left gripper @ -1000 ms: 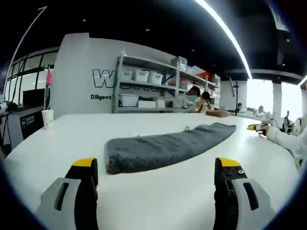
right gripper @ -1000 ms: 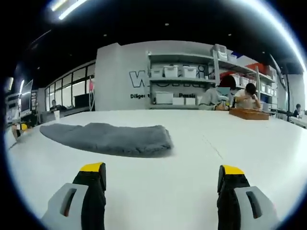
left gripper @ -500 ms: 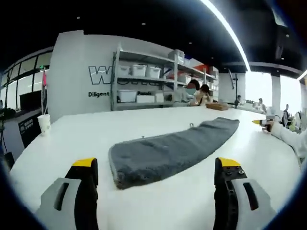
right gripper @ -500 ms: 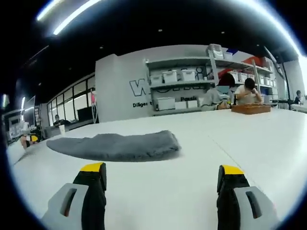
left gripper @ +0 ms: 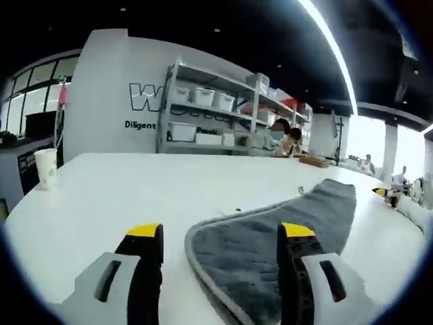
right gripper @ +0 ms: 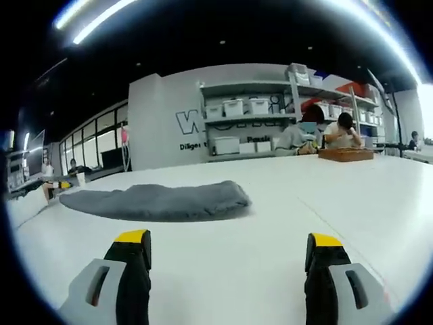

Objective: Open the folded towel by lifting each exposed corner and separating the folded layers until the towel lies flat within the target outline without major curled edges

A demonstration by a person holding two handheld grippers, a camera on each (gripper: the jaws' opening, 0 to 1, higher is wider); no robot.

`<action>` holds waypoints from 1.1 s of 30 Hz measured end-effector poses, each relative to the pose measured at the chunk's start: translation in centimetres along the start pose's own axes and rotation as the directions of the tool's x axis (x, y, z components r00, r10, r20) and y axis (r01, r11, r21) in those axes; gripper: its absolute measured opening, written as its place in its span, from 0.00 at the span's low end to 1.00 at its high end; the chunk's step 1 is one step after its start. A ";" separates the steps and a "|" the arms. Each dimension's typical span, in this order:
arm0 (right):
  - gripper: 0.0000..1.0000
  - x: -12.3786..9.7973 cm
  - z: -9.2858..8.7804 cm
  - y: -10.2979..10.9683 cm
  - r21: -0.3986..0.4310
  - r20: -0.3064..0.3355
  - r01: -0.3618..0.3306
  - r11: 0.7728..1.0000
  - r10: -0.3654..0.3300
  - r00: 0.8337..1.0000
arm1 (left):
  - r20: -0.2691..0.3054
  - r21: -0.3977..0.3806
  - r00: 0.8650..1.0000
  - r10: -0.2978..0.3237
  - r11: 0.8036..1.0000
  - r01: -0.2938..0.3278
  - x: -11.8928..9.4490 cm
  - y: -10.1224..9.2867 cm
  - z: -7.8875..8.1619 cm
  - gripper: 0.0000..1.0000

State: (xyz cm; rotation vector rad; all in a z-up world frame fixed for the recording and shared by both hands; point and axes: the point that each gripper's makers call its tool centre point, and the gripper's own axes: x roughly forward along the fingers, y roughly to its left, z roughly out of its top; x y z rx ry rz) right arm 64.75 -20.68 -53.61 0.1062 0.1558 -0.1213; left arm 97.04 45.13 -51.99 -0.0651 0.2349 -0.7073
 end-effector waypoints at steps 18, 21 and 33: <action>0.83 -0.2 -0.3 -1.3 -0.016 -0.003 0.076 0.997 -0.076 0.997 | -0.152 0.208 0.980 -0.131 0.965 0.161 3.8 -0.8 -2.2 0.11; 0.83 -0.2 -0.4 -1.3 -0.015 -0.002 0.076 0.997 -0.076 0.997 | -0.138 0.281 0.980 -0.144 0.943 0.178 3.5 -1.6 -1.6 0.06; 0.81 -0.2 -0.2 -1.1 -0.001 0.009 0.060 0.998 -0.060 0.998 | 0.017 0.391 0.965 -0.260 0.890 0.233 -1.4 -7.3 0.8 0.05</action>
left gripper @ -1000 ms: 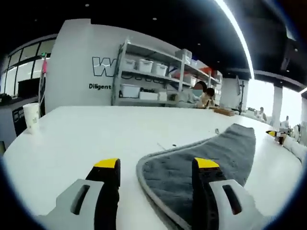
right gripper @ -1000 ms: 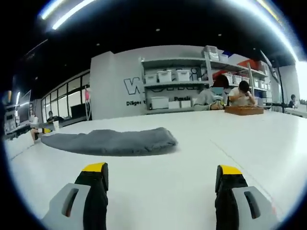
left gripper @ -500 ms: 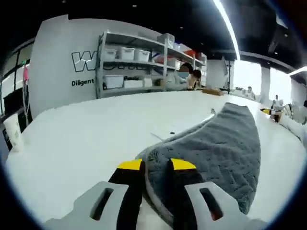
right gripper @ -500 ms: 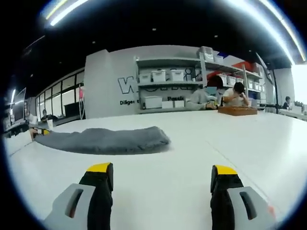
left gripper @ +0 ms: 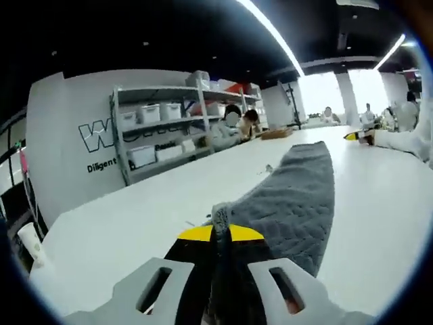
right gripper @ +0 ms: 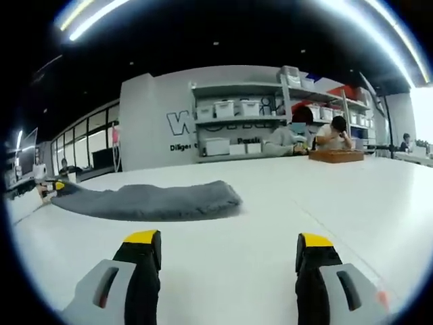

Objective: Open the folded towel by lifting each exposed corner and separating the folded layers until the towel lies flat within the target outline without major curled edges

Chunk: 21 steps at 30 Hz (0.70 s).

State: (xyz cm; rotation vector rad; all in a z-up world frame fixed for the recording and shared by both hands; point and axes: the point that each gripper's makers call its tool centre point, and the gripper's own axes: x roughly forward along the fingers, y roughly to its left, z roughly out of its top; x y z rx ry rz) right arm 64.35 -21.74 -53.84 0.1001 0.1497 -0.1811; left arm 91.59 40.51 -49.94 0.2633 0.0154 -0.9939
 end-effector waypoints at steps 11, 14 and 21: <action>0.80 0.0 -0.1 1.1 -0.011 -0.011 -0.029 1.000 0.029 1.000 | 0.007 0.092 0.996 -0.087 0.992 0.086 -3.9 -6.6 0.3 0.05; 0.80 -0.4 -0.2 1.7 -0.006 -0.008 -0.039 0.999 0.039 0.999 | -0.006 0.098 0.994 -0.111 0.989 0.111 -4.8 -7.8 0.0 0.05; 0.79 -1.1 -0.4 3.9 -0.009 -0.008 -0.072 0.997 0.072 0.997 | 0.015 0.078 0.981 -0.195 0.978 0.193 -6.6 -10.4 0.6 0.05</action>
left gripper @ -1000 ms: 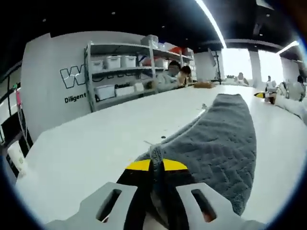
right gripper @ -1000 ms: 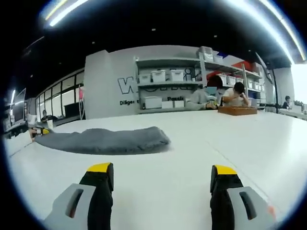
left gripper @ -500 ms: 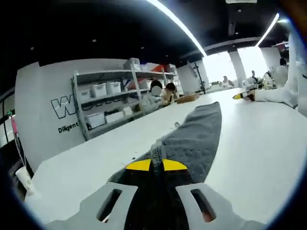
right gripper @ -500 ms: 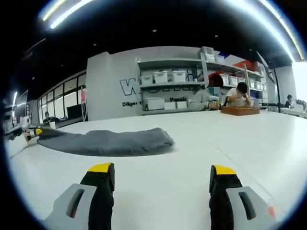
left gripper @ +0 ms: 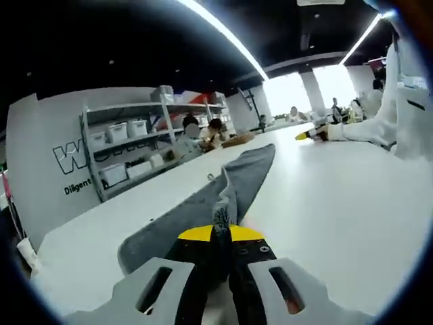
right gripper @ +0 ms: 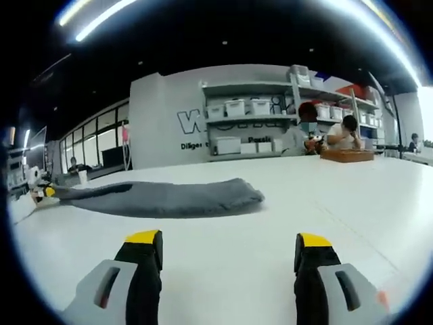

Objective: Open the folded towel by lifting each exposed corner and separating the folded layers until the towel lies flat within the target outline without major curled edges

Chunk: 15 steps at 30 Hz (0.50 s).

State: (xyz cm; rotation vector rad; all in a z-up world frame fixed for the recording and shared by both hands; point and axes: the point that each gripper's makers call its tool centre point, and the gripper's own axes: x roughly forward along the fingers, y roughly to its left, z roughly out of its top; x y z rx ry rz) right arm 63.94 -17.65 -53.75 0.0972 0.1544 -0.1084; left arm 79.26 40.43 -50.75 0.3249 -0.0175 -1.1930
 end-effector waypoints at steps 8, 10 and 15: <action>0.77 -1.3 -0.1 2.6 -0.009 0.022 -0.023 1.000 0.023 0.999 | 0.026 -0.031 0.993 -0.118 0.992 0.119 -1.4 -3.2 0.3 0.05; 0.78 -1.6 0.5 2.9 0.031 0.061 -0.037 0.999 0.035 0.998 | 0.028 -0.039 0.988 -0.149 0.988 0.150 -1.8 -3.8 0.2 0.05; 0.77 -2.3 0.7 3.3 0.055 0.084 -0.036 0.998 0.032 0.996 | 0.002 -0.080 0.975 -0.221 0.972 0.220 -2.9 -4.8 -0.8 0.05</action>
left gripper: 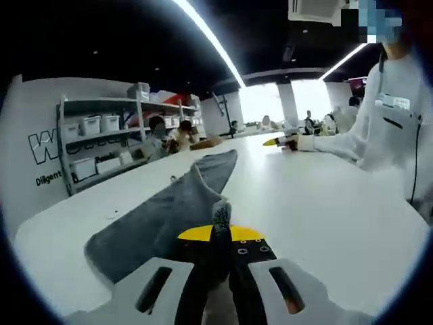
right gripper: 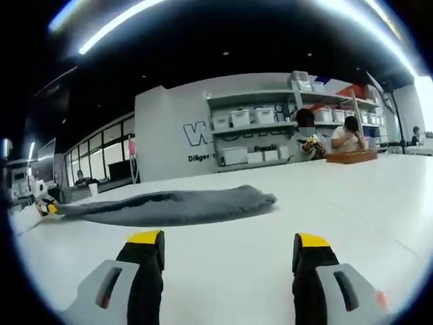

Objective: Open the folded towel by lifting each exposed corner and separating the folded layers until the towel lies flat within the target outline without major curled edges

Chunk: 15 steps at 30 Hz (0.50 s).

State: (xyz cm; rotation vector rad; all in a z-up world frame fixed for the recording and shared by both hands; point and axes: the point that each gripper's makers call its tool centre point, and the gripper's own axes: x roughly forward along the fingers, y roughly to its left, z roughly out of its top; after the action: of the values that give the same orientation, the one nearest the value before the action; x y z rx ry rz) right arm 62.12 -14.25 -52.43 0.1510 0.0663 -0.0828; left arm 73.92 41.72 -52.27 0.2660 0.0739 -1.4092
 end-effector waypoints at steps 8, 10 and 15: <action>0.77 0.0 -0.3 0.9 -0.022 -0.016 -0.007 1.000 0.006 1.000 | -0.087 -0.007 0.995 -0.046 0.999 0.045 -1.1 -0.9 -1.6 0.06; 0.76 0.1 -0.5 1.2 -0.040 -0.030 -0.008 0.999 0.007 1.000 | -0.091 -0.011 0.995 -0.046 0.999 0.045 -1.2 -0.8 -1.4 0.07; 0.72 0.2 -1.8 2.9 -0.140 -0.122 -0.048 0.989 0.031 0.992 | -0.125 -0.010 0.992 -0.002 1.000 0.001 -2.0 -0.4 -0.8 0.14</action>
State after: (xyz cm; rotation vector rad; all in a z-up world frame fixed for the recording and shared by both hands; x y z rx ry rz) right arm 62.48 -11.09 -53.76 0.0141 0.1887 -0.0294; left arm 73.28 43.81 -52.72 0.3463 0.1839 -1.3922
